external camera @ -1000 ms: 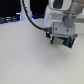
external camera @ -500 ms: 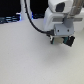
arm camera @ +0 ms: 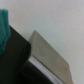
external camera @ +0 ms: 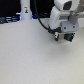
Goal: Open the kcup holder, insert the kcup into the holder, and close the kcup holder
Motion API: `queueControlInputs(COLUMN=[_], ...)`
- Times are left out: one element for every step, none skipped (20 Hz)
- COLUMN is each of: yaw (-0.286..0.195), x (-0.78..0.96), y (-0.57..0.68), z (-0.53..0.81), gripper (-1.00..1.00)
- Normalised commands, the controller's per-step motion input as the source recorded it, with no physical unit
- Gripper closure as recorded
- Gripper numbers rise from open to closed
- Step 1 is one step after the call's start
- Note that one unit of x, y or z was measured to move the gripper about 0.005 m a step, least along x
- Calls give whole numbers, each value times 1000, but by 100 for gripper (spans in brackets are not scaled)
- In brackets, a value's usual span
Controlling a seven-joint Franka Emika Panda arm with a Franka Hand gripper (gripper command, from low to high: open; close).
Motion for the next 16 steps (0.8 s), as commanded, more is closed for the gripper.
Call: queueControlInputs(yaw=[60, 53, 48, 46, 42, 44, 48, 52, 59, 62, 68, 65, 65, 63, 66, 78], x=[-696, -752, -863, -923, -948, -956, -951, -944, -918, -903, -880, -855, -860, -849, -803, -770], y=[539, 543, 514, 479, 449, 424, 407, 399, 392, 396, 382, 390, 401, 411, 423, 426], z=[45, 23, 10, 2, -9, -16, -19, -17, -14, -11, -13, -12, -11, -3, 6, 12], gripper=[-100, -100, -100, -100, -100, -100, -100, -100, -100, -100, -100, -100, -100, -100, -100, -100])
